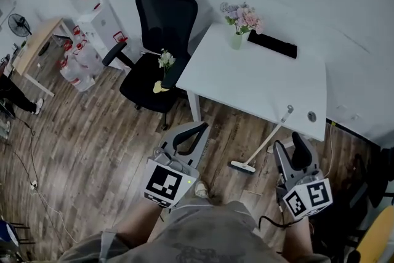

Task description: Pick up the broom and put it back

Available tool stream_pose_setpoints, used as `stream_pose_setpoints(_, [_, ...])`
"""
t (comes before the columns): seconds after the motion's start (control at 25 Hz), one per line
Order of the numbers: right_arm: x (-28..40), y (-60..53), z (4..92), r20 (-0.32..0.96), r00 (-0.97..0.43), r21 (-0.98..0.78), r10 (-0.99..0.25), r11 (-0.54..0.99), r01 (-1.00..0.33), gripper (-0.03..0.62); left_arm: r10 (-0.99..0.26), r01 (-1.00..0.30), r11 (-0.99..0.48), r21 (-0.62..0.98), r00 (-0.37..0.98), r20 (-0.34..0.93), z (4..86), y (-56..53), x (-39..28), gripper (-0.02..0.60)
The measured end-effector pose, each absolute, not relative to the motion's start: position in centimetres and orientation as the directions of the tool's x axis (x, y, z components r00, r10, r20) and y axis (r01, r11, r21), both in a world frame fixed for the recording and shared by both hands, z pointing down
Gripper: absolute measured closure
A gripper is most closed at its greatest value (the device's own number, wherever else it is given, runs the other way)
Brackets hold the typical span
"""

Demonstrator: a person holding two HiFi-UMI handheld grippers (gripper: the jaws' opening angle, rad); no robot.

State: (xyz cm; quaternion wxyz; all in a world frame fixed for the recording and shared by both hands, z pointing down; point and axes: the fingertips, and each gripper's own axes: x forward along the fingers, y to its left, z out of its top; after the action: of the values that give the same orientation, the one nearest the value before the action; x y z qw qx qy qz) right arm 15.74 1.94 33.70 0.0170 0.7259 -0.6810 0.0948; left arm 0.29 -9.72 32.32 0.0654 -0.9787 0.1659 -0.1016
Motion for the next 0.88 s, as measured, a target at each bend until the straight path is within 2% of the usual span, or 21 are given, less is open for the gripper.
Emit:
stream_pose_setpoints(0.2, [16.4,-0.3,34.2,0.166,0.059,-0.124,-0.984,-0.08,-0.989,0.362,-0.327,-0.299,-0.941,-0.161,0.925,0.193,32.9,-12.0,1.3,0.565])
stream_pose_setpoints(0.52, [18.9,-2.7,35.9,0.191,0.021,-0.136,-0.981,-0.048,-0.99,0.356,-0.365,-0.347,-0.93,-0.118,0.903,0.228,34.6,-13.7,2.6,0.565])
stream_pose_setpoints(0.88, [27.6,-3.0,38.7,0.215,0.163,-0.122,-0.963,-0.192,-0.974,0.332,-0.35,-0.327,-0.936,-0.133,0.904,0.246,35.9,-15.3,8.0,0.565])
